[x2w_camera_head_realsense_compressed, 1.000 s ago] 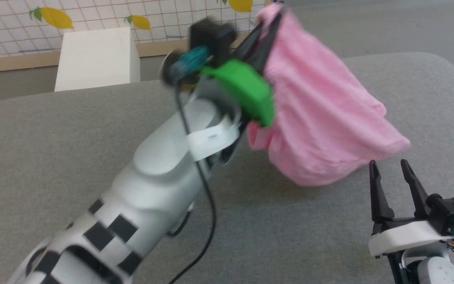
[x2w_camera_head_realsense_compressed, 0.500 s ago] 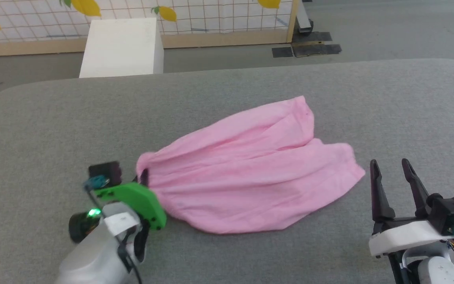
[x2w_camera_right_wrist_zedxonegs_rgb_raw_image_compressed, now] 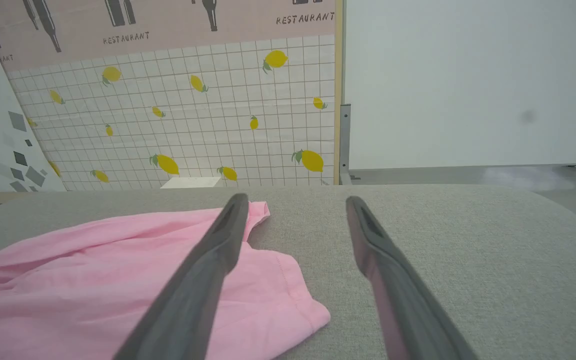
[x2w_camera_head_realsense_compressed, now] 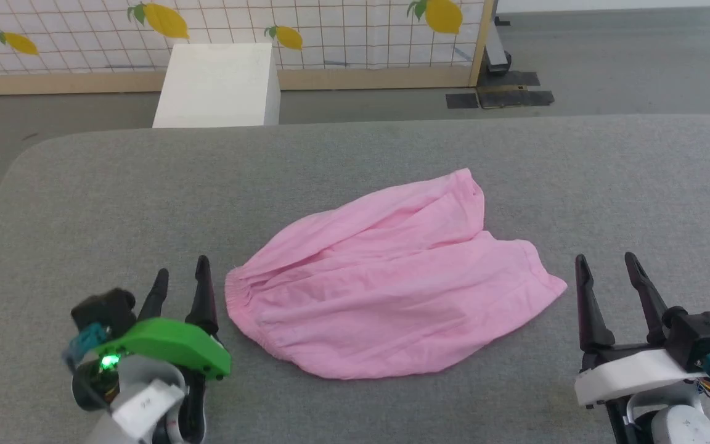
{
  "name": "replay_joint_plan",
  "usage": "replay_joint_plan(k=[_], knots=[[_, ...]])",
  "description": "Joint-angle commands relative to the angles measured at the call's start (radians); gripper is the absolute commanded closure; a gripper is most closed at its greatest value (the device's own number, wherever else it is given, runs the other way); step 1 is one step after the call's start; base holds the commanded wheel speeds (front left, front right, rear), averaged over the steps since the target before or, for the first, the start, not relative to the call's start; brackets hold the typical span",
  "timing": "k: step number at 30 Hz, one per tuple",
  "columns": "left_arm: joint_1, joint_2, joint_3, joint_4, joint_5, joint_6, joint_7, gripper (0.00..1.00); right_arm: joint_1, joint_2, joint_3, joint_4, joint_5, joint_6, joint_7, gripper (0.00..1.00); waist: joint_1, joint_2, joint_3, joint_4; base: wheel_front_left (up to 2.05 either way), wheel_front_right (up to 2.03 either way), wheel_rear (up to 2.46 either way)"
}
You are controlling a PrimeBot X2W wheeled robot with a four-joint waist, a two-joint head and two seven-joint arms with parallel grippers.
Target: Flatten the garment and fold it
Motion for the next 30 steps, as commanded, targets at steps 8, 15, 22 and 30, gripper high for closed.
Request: replay_joint_plan(k=[8, 15, 22, 30], knots=[[0.204, -0.121, 0.146, -0.153, 0.287, -0.103, -0.006, 0.00, 0.014, 0.000, 0.009, -0.004, -0.016, -0.002, -0.005, 0.00, 0.0000, 0.0000, -0.011, 0.020, 0.00, 0.00, 0.00], [0.195, -0.134, 0.043, -0.011, 0.340, -0.169, 0.087, 0.00, 0.013, 0.000, 0.015, -0.002, -0.014, -0.002, -0.005, 0.00, 0.0000, 0.0000, -0.008, 0.027, 0.00, 0.00, 0.00], [0.129, -0.158, 0.019, 0.055, 0.308, -0.147, 0.246, 0.00, 0.009, 0.000, 0.016, 0.001, -0.005, -0.002, -0.005, 0.00, 0.0000, 0.0000, 0.009, 0.022, 0.00, 0.00, 0.00], [0.040, -0.170, 0.018, 0.120, 0.284, -0.112, 0.375, 0.00, -0.003, 0.000, 0.012, 0.000, -0.001, -0.002, -0.005, 0.00, 0.0000, 0.0000, 0.029, 0.007, 0.00, 0.00, 0.00]])
